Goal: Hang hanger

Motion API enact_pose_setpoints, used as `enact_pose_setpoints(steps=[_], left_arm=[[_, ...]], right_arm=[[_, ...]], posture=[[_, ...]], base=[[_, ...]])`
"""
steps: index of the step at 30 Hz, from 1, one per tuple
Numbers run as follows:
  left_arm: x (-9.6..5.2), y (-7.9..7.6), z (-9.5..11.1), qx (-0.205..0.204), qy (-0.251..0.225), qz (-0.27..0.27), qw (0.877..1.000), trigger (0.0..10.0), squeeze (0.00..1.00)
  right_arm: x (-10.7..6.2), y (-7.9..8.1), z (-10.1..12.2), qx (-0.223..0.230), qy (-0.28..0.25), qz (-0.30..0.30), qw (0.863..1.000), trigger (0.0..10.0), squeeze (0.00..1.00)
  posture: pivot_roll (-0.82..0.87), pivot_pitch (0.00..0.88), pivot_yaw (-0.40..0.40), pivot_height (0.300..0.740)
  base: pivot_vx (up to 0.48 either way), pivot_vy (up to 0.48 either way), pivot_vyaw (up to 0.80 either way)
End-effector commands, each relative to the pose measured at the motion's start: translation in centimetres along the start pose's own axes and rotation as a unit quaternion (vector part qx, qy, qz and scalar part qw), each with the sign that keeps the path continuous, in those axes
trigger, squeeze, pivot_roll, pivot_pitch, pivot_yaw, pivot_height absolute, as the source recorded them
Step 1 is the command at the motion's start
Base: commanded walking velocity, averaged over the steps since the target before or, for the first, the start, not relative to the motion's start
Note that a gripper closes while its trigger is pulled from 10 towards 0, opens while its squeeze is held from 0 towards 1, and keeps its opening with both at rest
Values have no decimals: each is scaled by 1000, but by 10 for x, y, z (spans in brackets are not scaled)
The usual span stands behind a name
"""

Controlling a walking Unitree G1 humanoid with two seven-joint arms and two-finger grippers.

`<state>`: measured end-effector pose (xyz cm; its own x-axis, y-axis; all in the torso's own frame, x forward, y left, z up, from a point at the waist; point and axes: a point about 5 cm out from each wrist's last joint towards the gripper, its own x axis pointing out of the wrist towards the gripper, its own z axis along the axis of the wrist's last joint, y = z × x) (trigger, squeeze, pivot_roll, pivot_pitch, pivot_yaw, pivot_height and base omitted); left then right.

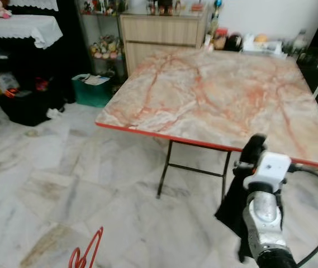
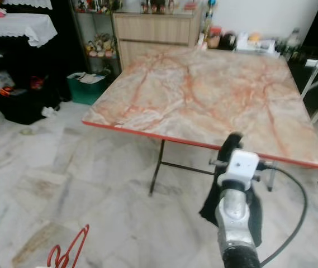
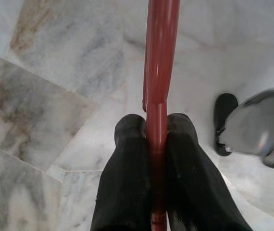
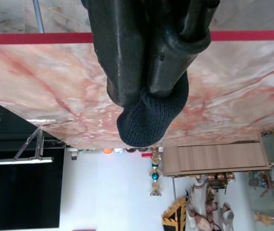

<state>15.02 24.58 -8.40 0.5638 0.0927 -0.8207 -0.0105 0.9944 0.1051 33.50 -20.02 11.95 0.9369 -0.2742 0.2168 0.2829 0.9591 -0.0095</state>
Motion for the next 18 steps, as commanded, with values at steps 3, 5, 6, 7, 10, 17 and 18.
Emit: enact_pose_setpoints(steps=[3,5,6,7,10,17,18], left_arm=[[-2,0,-8,12,19,-3,1000,10000,0],[-2,-1,-9,11,20,-2,1000,10000,0],[-2,-1,-9,11,20,-2,1000,10000,0],[-2,-1,-10,10,20,-2,1000,10000,0],[-2,-1,-10,8,22,1,1000,10000,0],[-2,1,-10,1,19,7,1000,10000,0],[-2,1,-10,-1,18,7,1000,10000,0]], right_arm=[[-1,6,5,3,-7,7,1000,10000,0],[-1,7,5,2,-6,7,1000,10000,0],[-1,7,6,2,-7,7,1000,10000,0],[-1,7,6,2,-7,7,1000,10000,0],[-1,7,7,1,-8,8,1000,10000,0],[-1,7,9,0,-7,6,1000,10000,0],[-1,7,9,0,-7,7,1000,10000,0]], posture=[[70,54,35,740],[73,57,36,740],[73,57,36,740],[73,57,36,740],[72,57,37,740],[73,57,38,740],[73,57,38,740]], base=[[0,-419,0],[0,-472,0],[0,-472,0],[0,-472,0],[0,-272,0],[0,0,0],[0,0,0]])
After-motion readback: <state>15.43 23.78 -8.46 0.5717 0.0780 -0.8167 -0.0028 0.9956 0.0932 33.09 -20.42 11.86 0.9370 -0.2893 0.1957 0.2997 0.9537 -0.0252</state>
